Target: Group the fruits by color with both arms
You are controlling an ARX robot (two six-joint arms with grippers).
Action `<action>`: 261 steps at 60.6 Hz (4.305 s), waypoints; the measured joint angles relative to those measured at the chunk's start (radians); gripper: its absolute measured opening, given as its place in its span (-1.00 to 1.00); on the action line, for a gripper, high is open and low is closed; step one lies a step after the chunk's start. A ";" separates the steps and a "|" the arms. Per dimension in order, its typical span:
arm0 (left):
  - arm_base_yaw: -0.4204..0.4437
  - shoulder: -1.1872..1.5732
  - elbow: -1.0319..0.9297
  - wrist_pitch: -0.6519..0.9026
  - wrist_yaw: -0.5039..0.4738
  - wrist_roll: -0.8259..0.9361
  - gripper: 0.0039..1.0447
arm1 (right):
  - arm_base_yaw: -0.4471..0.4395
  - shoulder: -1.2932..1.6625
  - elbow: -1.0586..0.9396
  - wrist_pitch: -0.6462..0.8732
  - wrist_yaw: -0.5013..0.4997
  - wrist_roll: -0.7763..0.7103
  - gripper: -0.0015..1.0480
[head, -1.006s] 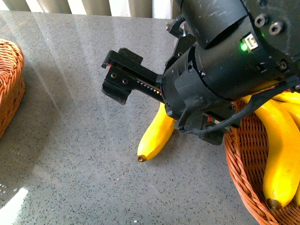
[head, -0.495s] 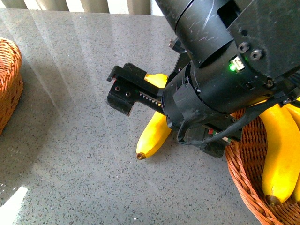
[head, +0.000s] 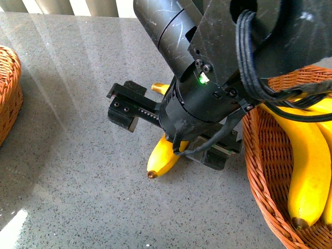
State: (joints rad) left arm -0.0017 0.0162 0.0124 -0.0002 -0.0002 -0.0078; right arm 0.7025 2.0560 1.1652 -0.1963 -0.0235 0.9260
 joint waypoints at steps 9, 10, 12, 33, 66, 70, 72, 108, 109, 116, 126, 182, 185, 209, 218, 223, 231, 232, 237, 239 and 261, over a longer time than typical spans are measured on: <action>0.000 0.000 0.000 0.000 0.000 0.000 0.83 | -0.002 0.026 0.026 -0.010 -0.003 0.003 0.72; 0.000 0.000 0.000 0.000 0.000 0.000 0.83 | -0.002 0.026 0.027 -0.010 -0.003 0.003 0.68; 0.000 0.000 0.000 0.000 0.000 0.000 0.83 | -0.003 0.027 0.029 -0.011 -0.003 0.003 0.55; 0.000 0.000 0.000 0.000 0.000 0.000 0.83 | -0.024 -0.024 0.027 0.018 -0.071 0.022 -0.38; 0.000 0.000 0.000 0.000 0.000 0.000 0.83 | -0.177 -0.505 -0.259 0.107 -0.013 -0.085 -0.39; 0.000 0.000 0.000 0.000 0.000 0.000 0.83 | -0.203 -0.566 -0.334 0.111 -0.019 -0.079 -0.39; 0.000 0.000 0.000 0.000 0.000 0.000 0.83 | -0.211 -0.584 -0.359 0.111 -0.019 -0.077 -0.39; 0.000 0.000 0.000 0.000 0.000 0.000 0.83 | -0.403 -0.834 -0.669 0.040 0.007 -0.057 -0.39; 0.000 0.000 0.000 0.000 0.000 0.000 0.83 | -0.403 -0.832 -0.669 0.035 0.005 -0.057 -0.39; 0.000 0.000 0.000 0.000 0.000 0.000 0.83 | -0.402 -0.828 -0.671 0.028 0.006 -0.058 -0.28; 0.000 0.000 0.000 0.000 0.000 0.000 0.83 | -0.479 -0.838 -0.692 0.066 -0.053 -0.095 0.46; 0.000 0.000 0.000 0.000 0.000 0.000 0.83 | -0.681 -1.358 -1.094 0.809 0.029 -0.909 -0.85; 0.000 0.000 0.000 0.000 0.000 0.000 0.83 | -0.698 -1.404 -1.103 0.781 0.030 -0.917 -0.97; 0.000 0.000 0.000 0.000 0.000 0.000 0.83 | -0.700 -1.617 -1.147 0.633 0.023 -0.921 -0.97; 0.000 0.000 0.000 0.000 0.000 0.000 0.83 | -0.700 -1.683 -1.147 0.568 0.023 -0.920 -0.97; 0.000 0.000 0.000 0.000 0.000 0.000 0.83 | -0.700 -1.718 -1.147 0.535 0.023 -0.920 -0.97; 0.000 0.000 0.000 0.000 0.000 0.000 0.83 | -0.700 -1.764 -1.147 0.490 0.023 -0.920 -0.97; 0.000 0.000 0.000 0.000 0.000 0.000 0.83 | -0.700 -1.770 -1.147 0.483 0.023 -0.920 -0.97; 0.000 0.000 0.000 0.000 0.000 0.000 0.83 | -0.700 -1.806 -1.147 0.447 0.023 -0.921 -0.97; 0.000 0.000 0.000 0.000 0.000 0.000 0.83 | -0.700 -1.814 -1.147 0.438 0.023 -0.920 -0.97; 0.000 0.000 0.000 0.000 0.000 0.000 0.83 | -0.700 -2.008 -1.147 0.214 0.025 -0.921 -0.97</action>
State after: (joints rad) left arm -0.0017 0.0162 0.0124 -0.0006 -0.0002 -0.0078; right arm 0.0021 0.0475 0.0181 0.0174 0.0017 0.0055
